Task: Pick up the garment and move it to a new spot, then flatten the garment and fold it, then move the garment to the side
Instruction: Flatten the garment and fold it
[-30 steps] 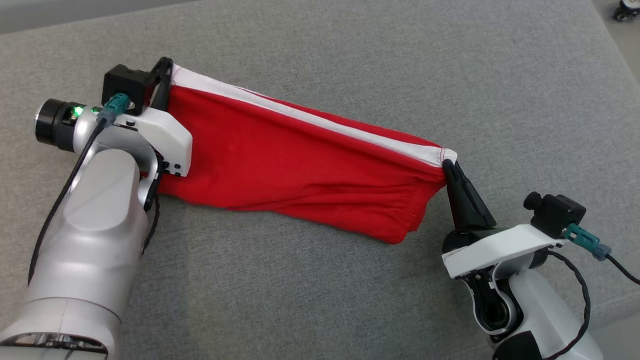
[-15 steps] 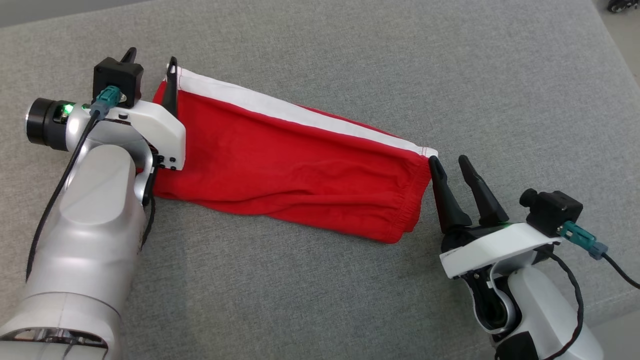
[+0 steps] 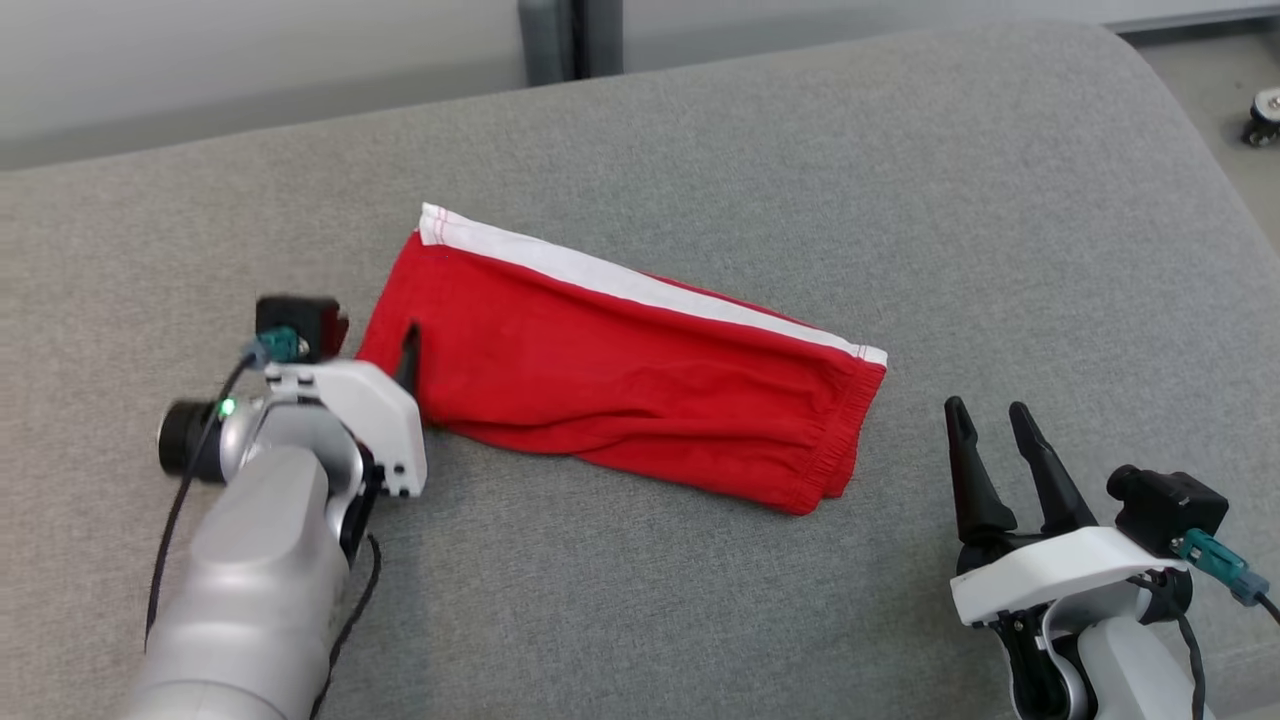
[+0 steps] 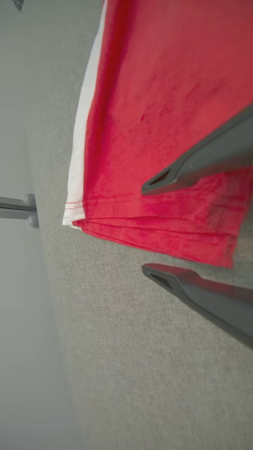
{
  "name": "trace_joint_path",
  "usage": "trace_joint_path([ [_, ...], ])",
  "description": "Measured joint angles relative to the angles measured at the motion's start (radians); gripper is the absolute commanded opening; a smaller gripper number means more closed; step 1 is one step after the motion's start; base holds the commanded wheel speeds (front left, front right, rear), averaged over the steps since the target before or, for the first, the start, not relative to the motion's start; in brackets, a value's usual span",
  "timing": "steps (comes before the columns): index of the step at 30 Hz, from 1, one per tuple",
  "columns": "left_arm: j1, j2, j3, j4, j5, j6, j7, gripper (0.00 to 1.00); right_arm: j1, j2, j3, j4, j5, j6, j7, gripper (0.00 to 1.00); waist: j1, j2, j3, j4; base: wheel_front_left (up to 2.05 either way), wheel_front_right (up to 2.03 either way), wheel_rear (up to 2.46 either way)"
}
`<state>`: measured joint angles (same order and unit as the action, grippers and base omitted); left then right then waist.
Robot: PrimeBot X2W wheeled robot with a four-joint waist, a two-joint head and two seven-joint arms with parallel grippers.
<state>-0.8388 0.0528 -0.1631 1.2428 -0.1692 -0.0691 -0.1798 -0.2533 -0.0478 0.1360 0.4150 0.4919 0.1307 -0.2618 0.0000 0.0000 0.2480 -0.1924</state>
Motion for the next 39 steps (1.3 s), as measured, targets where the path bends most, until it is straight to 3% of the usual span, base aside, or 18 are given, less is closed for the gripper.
trace_joint_path([
  [10, 0.046, 0.004, -0.003, 0.031, -0.023, 0.035, 0.071, 1.00, 0.001, 0.000, 0.001, 0.002, -0.008, 0.000, 0.000, 1.00, 0.0000, 0.0000, -0.007, -0.016, 0.00, 0.00, 0.00],
  [11, 0.048, 0.005, -0.002, 0.031, -0.026, 0.037, 0.071, 0.65, 0.001, 0.000, 0.000, 0.000, -0.009, 0.000, 0.000, 1.00, 0.0000, 0.0000, -0.006, -0.020, 0.00, 0.00, 0.00],
  [12, 0.049, 0.007, -0.002, 0.031, -0.027, 0.038, 0.073, 0.00, 0.001, 0.000, 0.000, -0.002, -0.009, 0.000, 0.000, 1.00, 0.0000, 0.0000, -0.006, -0.022, 0.00, 0.00, 0.00],
  [26, 0.230, -0.003, 0.044, 0.019, -0.128, 0.034, -0.074, 0.00, 0.102, 0.000, -0.034, 0.041, -0.026, 0.000, 0.000, 1.00, 0.0000, 0.0001, -0.145, 0.022, 0.00, 0.00, 0.00],
  [31, 0.376, -0.004, 0.000, -0.104, -0.179, 0.028, -0.081, 0.00, 0.146, 0.000, -0.054, 0.055, -0.051, 0.000, 0.000, 1.00, 0.0000, 0.0000, -0.210, 0.084, 0.00, 0.00, 0.00],
  [38, 0.550, -0.005, -0.082, -0.318, -0.231, 0.107, -0.082, 0.00, 0.156, 0.001, -0.048, 0.060, -0.071, 0.000, 0.000, 1.00, 0.0000, 0.0001, -0.246, 0.133, 0.00, 0.00, 0.00],
  [39, 0.569, -0.005, -0.088, -0.351, -0.237, 0.118, -0.082, 0.29, 0.156, 0.001, -0.046, 0.061, -0.073, 0.000, 0.000, 1.00, 0.0000, 0.0000, -0.247, 0.137, 0.00, 0.00, 0.00],
])
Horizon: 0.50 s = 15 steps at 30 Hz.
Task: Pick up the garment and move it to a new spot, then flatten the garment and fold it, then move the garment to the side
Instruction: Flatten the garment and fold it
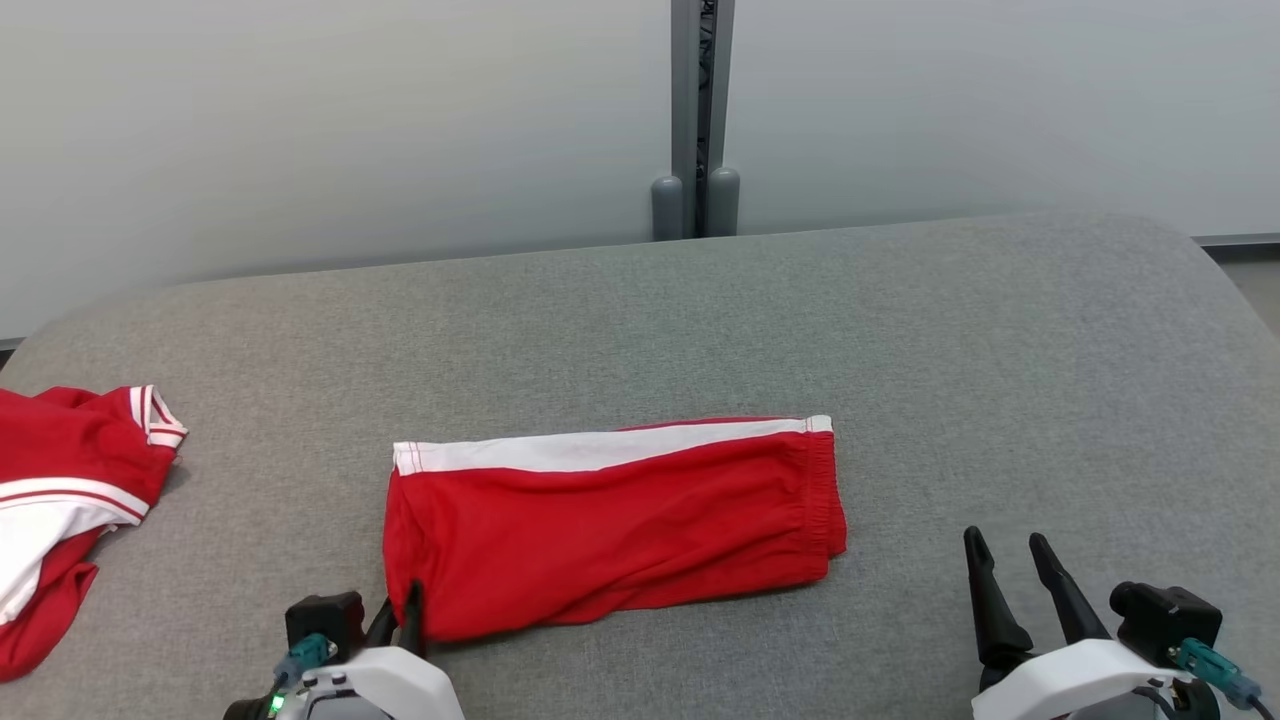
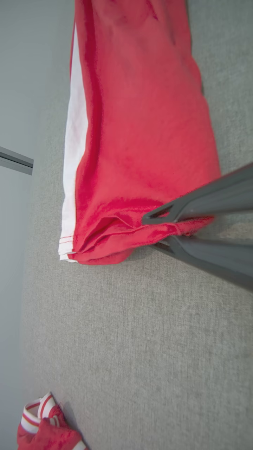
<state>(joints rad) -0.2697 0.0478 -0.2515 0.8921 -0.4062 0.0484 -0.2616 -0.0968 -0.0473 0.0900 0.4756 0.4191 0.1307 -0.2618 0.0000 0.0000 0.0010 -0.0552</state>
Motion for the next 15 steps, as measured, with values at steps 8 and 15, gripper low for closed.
trace_joint_path([
  [8, 0.091, 0.000, -0.009, -0.182, 0.076, 0.076, 0.000, 1.00, -0.018, 0.000, 0.052, 0.015, 0.006, 0.000, 0.000, 1.00, 0.0000, 0.0000, 0.002, 0.044, 0.00, 0.00, 0.00],
  [15, 0.165, 0.010, 0.009, -0.274, 0.177, 0.076, -0.002, 1.00, -0.075, 0.001, 0.086, 0.094, 0.022, 0.000, 0.000, 1.00, -0.0001, 0.0000, 0.009, 0.125, 0.00, 0.00, 0.00],
])
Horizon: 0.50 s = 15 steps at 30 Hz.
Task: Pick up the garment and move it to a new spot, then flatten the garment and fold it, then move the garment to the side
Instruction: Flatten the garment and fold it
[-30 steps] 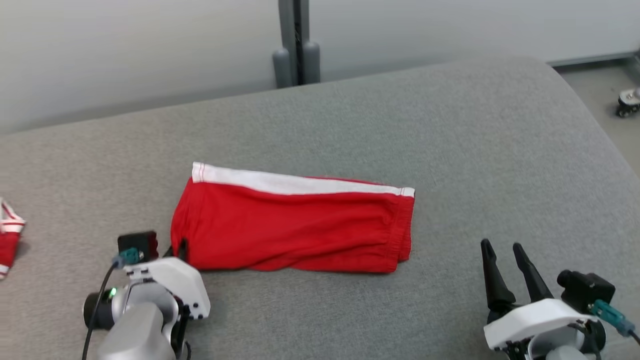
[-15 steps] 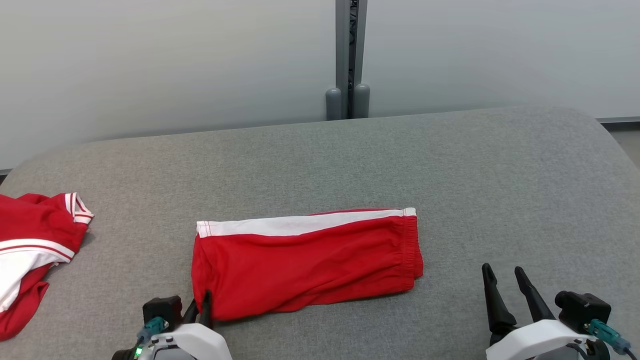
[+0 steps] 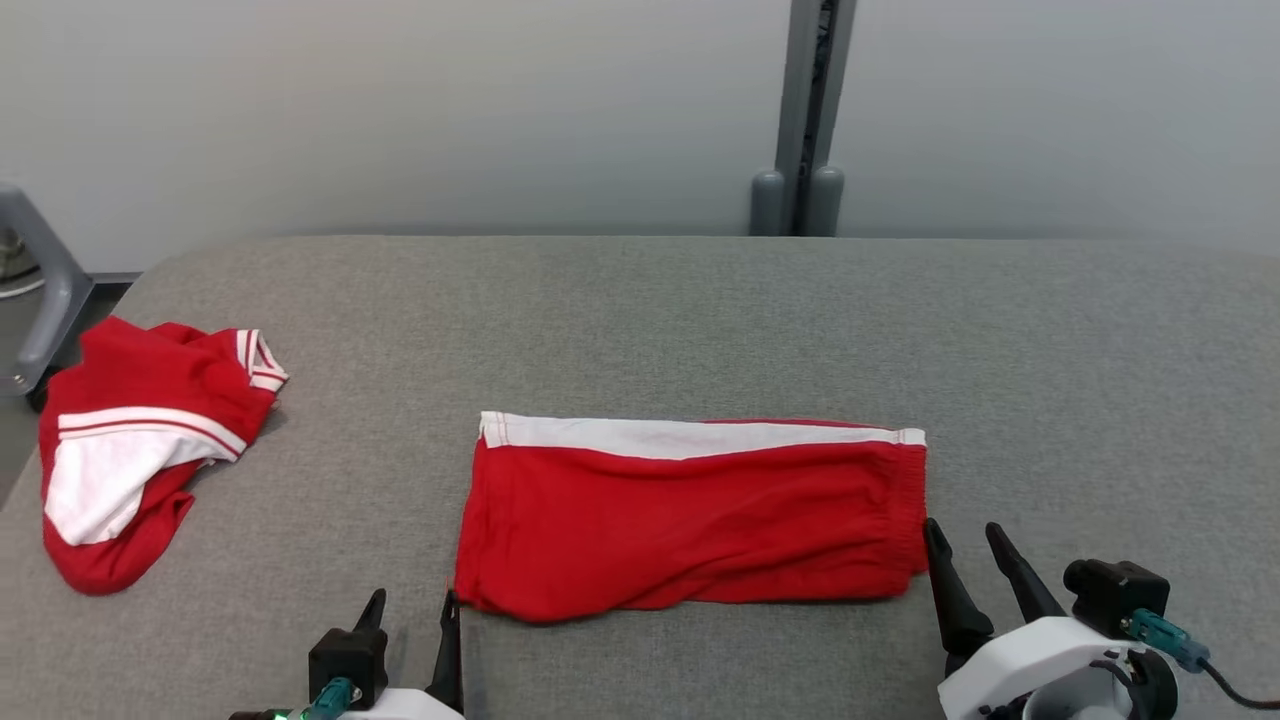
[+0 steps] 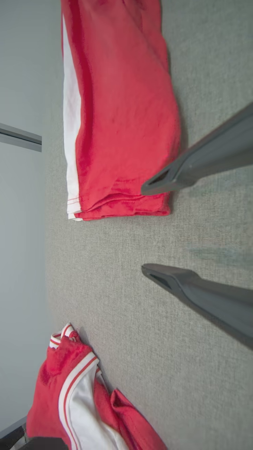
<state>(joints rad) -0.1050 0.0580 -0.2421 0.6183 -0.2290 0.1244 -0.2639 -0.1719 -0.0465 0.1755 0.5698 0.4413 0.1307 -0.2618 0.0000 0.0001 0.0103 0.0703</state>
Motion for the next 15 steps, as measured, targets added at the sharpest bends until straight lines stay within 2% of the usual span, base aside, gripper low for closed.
trace_joint_path([
  [9, 0.018, -0.002, 0.017, -0.033, 0.045, -0.028, 0.000, 1.00, -0.063, 0.000, -0.043, 0.166, 0.023, 0.000, 0.000, 1.00, 0.0000, 0.0000, 0.028, 0.106, 0.00, 0.00, 0.00],
  [15, 0.014, -0.004, 0.024, -0.041, 0.061, -0.045, 0.000, 1.00, -0.081, -0.001, -0.045, 0.259, 0.040, 0.000, -0.003, 1.00, 0.0000, -0.0001, 0.057, 0.146, 0.00, 0.00, 0.00],
])
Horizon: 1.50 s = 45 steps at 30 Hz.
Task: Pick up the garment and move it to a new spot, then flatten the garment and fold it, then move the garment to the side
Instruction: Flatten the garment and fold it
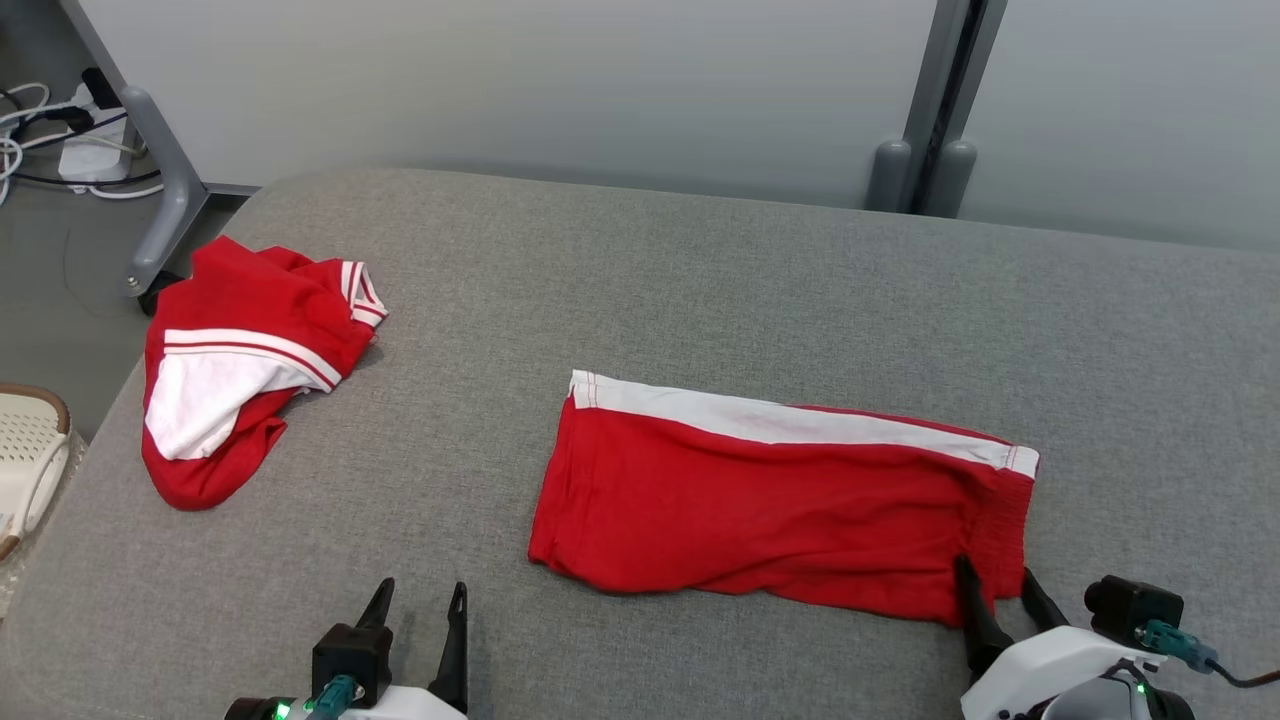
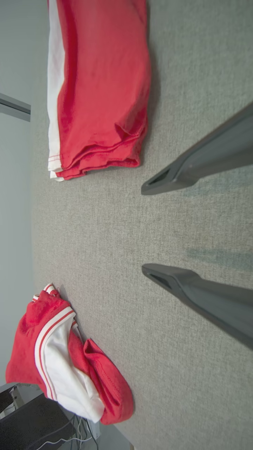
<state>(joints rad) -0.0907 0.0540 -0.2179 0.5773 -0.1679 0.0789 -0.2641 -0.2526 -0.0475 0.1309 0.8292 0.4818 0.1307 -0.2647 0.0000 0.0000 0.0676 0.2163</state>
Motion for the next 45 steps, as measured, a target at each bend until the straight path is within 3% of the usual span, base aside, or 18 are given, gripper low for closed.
trace_joint_path([
  [4, 0.000, -0.001, 0.007, 0.000, 0.004, -0.008, 0.000, 1.00, -0.019, -0.007, 0.049, 0.027, 0.069, 0.000, -0.005, 1.00, 0.0000, 0.0000, 0.012, 0.005, 0.00, 0.00, 0.00],
  [5, 0.000, -0.002, 0.007, -0.001, 0.008, -0.009, 0.000, 1.00, -0.023, -0.009, 0.067, 0.027, 0.086, 0.000, -0.005, 0.88, 0.0000, 0.0000, 0.013, 0.005, 0.00, 0.00, 0.00],
  [7, 0.000, -0.002, 0.010, -0.002, 0.010, -0.014, 0.000, 1.00, -0.029, -0.009, 0.085, 0.026, 0.121, 0.000, -0.005, 0.19, 0.0000, 0.0000, 0.015, 0.002, 0.00, 0.00, 0.00],
  [8, 0.000, -0.002, 0.010, -0.001, 0.011, -0.017, 0.000, 1.00, -0.030, -0.010, 0.098, 0.023, 0.135, 0.000, -0.005, 0.00, 0.0000, 0.0001, 0.014, 0.001, 0.00, 0.00, 0.00],
  [13, 0.003, -0.003, 0.014, 0.002, 0.020, -0.025, 0.000, 1.00, -0.028, 0.002, 0.074, 0.007, 0.174, 0.000, 0.000, 0.00, 0.0000, 0.0000, -0.003, -0.011, 0.00, 0.00, 0.00],
  [19, 0.007, -0.004, 0.019, 0.002, 0.021, -0.026, 0.000, 1.00, -0.032, 0.001, 0.005, -0.062, 0.129, 0.000, 0.000, 0.00, 0.0000, 0.0001, -0.022, -0.030, 0.00, 0.00, 0.00],
  [25, 0.023, -0.005, 0.012, 0.007, 0.011, -0.026, 0.000, 1.00, -0.058, -0.001, 0.036, -0.128, 0.096, 0.000, 0.000, 0.00, 0.0000, 0.0000, -0.037, -0.042, 0.00, 0.00, 0.00],
  [34, 0.023, -0.006, -0.044, 0.016, -0.043, -0.021, 0.000, 1.00, -0.116, -0.002, 0.239, -0.175, 0.118, 0.000, 0.000, 0.00, 0.0001, 0.0000, -0.045, 0.006, 0.00, 0.00, 0.00],
  [45, 0.023, -0.006, -0.072, 0.041, -0.057, -0.010, 0.000, 1.00, -0.222, -0.001, 0.431, -0.025, 0.171, 0.000, 0.005, 0.00, 0.0000, 0.0001, -0.041, 0.188, 0.00, 0.00, 0.00],
])
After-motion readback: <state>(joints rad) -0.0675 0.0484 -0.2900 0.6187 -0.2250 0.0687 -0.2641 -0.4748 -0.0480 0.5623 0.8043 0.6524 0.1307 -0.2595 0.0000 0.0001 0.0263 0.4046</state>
